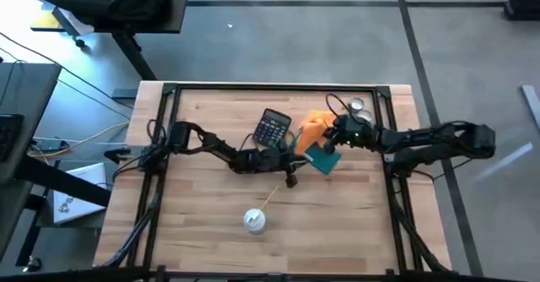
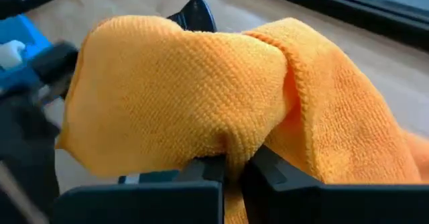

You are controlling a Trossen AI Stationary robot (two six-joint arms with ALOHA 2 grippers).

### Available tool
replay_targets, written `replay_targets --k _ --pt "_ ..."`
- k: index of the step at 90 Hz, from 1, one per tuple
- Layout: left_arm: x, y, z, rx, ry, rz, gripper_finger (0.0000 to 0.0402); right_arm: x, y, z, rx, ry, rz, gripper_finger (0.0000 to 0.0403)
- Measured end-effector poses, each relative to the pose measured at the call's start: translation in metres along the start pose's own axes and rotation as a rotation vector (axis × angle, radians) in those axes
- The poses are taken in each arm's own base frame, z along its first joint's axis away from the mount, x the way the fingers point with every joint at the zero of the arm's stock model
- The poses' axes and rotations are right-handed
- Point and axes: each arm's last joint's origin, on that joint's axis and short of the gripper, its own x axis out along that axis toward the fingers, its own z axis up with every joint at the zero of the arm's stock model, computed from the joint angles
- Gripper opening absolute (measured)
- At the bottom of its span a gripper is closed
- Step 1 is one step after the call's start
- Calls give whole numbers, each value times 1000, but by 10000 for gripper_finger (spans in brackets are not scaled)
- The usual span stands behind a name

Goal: Apply microfiber cloth
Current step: Wipe the back of the cellphone using the microfiber cloth

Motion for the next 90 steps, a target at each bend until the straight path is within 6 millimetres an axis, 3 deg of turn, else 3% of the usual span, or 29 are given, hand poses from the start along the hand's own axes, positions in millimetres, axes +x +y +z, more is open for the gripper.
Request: replay_targets --k 19,47,59,76,90 --pt "23 8 11 -9 -17 58 46 33 10 11 -51 83 39 0" --pt "26 30 -3 -21 148 97 46 93 19 8 -73 264 186 0" --pt "24 31 -6 -10 161 97 46 96 9 8 -51 271 135 0" --pt "20 33 -13 -16 156 98 46 89 -9 9 -17 224 -100 0" --pt "18 34 -16 -29 152 88 46 90 -2 9 -5 208 -15 0"
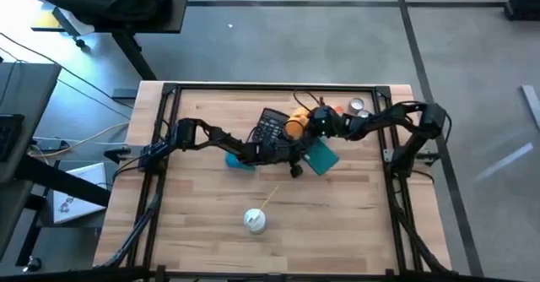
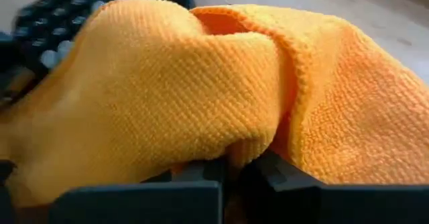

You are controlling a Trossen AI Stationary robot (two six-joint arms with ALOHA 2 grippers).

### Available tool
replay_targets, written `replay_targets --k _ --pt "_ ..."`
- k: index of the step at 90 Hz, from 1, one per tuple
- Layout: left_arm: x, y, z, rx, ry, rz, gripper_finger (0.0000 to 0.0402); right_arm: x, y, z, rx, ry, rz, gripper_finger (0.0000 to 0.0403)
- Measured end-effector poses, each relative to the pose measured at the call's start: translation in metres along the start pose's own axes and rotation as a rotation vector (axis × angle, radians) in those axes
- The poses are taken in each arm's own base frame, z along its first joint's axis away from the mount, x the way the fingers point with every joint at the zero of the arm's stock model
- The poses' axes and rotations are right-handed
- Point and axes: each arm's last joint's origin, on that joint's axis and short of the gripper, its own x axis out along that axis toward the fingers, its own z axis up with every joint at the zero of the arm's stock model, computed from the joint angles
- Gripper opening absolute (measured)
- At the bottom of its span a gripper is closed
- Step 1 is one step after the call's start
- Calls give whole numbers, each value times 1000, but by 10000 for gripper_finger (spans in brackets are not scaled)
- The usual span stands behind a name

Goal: Apply microfiber cloth
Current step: Wipe the back of the cellphone using the microfiber cloth

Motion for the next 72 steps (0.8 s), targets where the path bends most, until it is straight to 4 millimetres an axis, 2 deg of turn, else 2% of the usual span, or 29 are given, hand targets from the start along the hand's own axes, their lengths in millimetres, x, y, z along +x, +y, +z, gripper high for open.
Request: replay_targets --k 12,22,31,47,55,65,72 --pt "0 1 0 -2 1 -21 46 -1 18 -1 -80 9 221 0" --pt "0 1 0 -4 -5 -23 46 -2 25 -2 -114 5 271 0" --pt "1 1 0 -4 -7 -26 46 -2 23 -4 -110 18 239 0" --pt "1 1 0 -4 -5 -28 46 -1 3 -3 0 19 -49 0" --pt "1 1 0 -4 -6 -28 46 -1 -2 -3 48 10 -131 0" --pt "1 1 0 -4 -5 -30 46 -1 0 -4 58 2 -121 0" --pt "1 0 0 -4 -5 -34 46 -1 8 -4 48 3 -29 0"
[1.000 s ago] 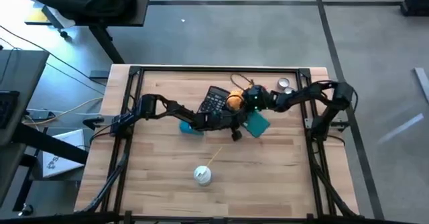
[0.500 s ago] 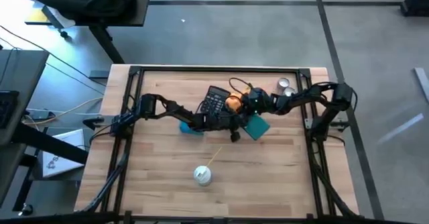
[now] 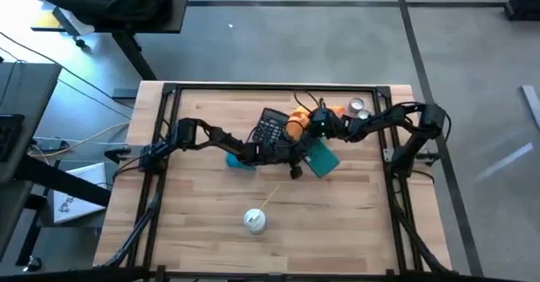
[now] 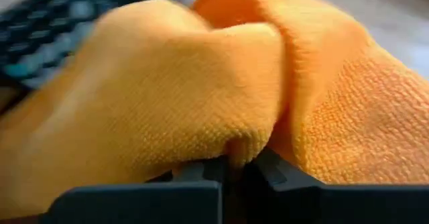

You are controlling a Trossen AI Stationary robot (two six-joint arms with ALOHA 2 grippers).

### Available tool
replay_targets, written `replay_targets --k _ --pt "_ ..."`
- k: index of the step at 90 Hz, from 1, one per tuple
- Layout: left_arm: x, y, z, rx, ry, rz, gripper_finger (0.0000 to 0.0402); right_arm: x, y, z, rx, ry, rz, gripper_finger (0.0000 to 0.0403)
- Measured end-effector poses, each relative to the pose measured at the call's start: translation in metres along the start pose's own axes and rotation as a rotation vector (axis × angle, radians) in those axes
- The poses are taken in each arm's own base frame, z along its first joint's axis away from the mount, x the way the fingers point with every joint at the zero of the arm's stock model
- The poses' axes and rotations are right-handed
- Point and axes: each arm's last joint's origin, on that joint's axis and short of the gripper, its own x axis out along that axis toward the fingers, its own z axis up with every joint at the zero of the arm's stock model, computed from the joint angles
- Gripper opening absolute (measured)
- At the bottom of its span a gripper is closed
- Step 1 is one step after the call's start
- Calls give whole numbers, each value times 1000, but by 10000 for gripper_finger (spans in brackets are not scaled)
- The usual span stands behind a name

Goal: Apply microfiber cloth
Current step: Wipe the back of the cellphone using the microfiber cloth

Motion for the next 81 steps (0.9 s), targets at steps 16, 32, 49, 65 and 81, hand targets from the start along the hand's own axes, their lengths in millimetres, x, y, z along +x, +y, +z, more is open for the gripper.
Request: replay_targets --k 16,32,49,65,81 --pt "0 0 0 -2 -5 -2 46 -3 24 -4 -151 19 258 0" --pt "0 0 0 -2 -5 0 46 -4 24 -9 -170 61 193 0" --pt "1 2 -1 -1 0 24 46 -6 5 -10 -119 110 -44 0" --pt "0 1 -1 -4 0 18 46 -28 -14 -8 -144 163 -305 0" --pt "-1 1 1 -3 3 14 46 -69 -19 3 -164 135 -452 0"
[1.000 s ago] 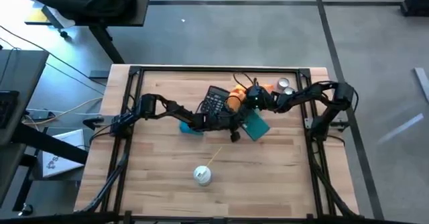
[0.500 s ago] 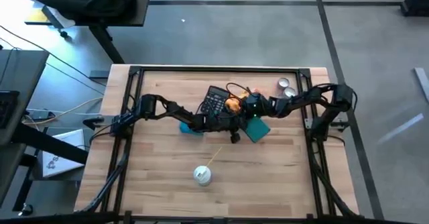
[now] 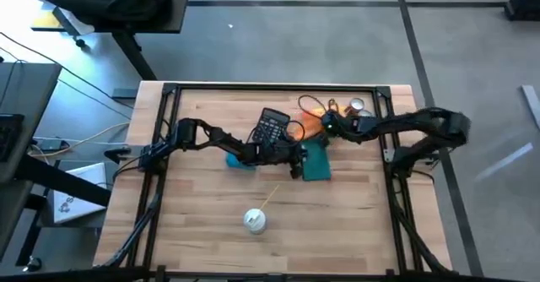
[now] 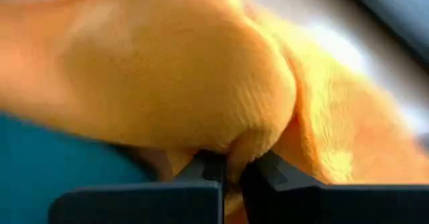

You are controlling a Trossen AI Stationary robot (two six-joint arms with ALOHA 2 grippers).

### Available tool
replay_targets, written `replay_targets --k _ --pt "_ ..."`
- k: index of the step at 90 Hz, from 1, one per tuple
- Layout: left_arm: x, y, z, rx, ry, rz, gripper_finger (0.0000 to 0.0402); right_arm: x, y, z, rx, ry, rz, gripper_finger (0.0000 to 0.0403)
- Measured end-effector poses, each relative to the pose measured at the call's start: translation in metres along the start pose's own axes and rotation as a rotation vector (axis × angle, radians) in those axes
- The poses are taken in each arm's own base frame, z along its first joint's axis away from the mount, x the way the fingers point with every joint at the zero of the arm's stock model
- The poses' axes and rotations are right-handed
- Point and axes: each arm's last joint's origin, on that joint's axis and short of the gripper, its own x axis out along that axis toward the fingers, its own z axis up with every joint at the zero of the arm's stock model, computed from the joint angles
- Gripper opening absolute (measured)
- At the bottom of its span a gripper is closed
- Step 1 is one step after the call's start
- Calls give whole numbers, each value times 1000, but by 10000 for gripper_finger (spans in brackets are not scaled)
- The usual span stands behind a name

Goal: Apply microfiber cloth
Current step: Wipe the back of the cellphone using the microfiber cloth

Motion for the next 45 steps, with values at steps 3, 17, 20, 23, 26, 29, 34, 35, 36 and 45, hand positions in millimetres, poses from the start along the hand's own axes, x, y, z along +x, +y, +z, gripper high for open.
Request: replay_targets --k 3,17,20,23,26,29,34,35,36,45 --pt "0 0 1 0 -2 -3 46 -6 -2 0 0 -8 0 0" --pt "-3 -1 5 -1 -10 -14 46 -32 2 9 -15 -119 166 0" --pt "-3 -1 5 2 -8 -14 46 -35 4 9 -18 -129 188 0" --pt "-3 -1 6 3 -7 -13 46 -36 6 10 -15 -140 199 0" --pt "-3 -1 6 3 -8 -13 46 -37 8 10 -13 -150 206 0" --pt "-3 -1 6 2 -8 -15 46 -37 9 11 -10 -154 210 0" --pt "-3 -1 6 -1 -6 -17 46 -34 12 10 -6 -150 211 0" --pt "-3 -1 6 -1 -7 -17 46 -33 13 10 -3 -147 211 0" --pt "-3 -1 6 -1 -7 -18 46 -32 13 10 0 -144 211 0" --pt "-5 -3 8 1 -6 -24 46 -23 22 12 31 -149 263 0"
